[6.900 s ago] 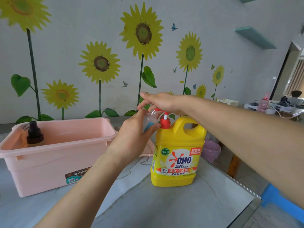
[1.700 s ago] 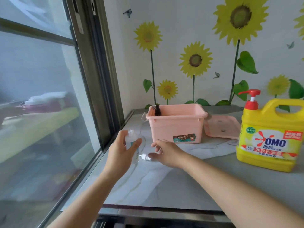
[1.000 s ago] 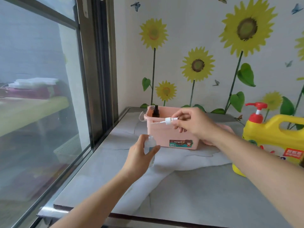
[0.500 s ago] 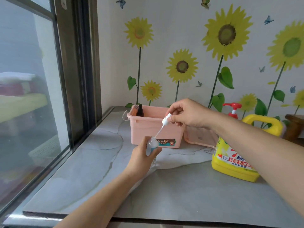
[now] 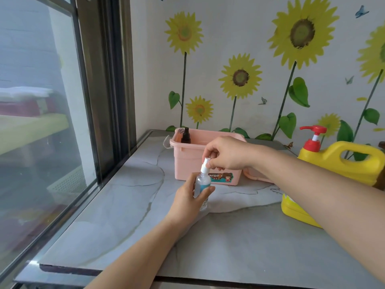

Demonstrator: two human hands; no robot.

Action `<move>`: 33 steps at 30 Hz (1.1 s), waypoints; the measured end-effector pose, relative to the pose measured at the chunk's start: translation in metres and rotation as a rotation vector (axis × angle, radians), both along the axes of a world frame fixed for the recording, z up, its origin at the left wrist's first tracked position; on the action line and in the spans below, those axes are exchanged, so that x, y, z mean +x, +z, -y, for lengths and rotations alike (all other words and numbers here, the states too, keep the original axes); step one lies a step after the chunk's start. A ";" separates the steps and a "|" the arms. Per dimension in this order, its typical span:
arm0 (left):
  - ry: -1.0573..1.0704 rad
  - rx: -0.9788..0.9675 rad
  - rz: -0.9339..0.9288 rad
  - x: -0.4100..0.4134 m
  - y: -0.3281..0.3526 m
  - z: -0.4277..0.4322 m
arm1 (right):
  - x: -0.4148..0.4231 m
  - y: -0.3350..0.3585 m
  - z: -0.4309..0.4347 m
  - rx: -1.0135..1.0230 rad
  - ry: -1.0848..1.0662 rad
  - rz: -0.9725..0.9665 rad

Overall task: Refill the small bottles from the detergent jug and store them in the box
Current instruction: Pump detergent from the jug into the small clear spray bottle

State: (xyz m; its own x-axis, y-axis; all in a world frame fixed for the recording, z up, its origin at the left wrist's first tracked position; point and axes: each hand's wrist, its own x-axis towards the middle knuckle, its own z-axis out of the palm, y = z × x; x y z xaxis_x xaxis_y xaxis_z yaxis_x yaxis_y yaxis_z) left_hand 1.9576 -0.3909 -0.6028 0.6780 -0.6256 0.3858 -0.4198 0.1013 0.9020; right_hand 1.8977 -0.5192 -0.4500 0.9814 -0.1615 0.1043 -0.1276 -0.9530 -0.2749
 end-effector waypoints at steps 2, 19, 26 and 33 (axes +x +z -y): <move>-0.007 -0.007 -0.004 0.000 0.000 0.000 | 0.002 0.000 0.000 -0.014 0.000 -0.028; -0.016 -0.010 -0.008 0.000 0.000 0.000 | 0.003 0.004 -0.008 -0.086 0.016 -0.104; 0.001 0.001 0.018 0.000 0.000 0.001 | 0.005 0.000 -0.006 -0.069 0.013 -0.103; 0.001 0.005 0.026 0.001 0.000 0.001 | 0.008 -0.002 -0.013 -0.207 -0.046 -0.084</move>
State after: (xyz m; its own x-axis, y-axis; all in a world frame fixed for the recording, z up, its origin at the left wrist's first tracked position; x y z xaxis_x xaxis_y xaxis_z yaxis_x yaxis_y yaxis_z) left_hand 1.9588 -0.3920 -0.6030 0.6684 -0.6269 0.4002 -0.4430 0.0966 0.8913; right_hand 1.9059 -0.5058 -0.4524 0.9801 -0.1900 0.0578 -0.1865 -0.9806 -0.0606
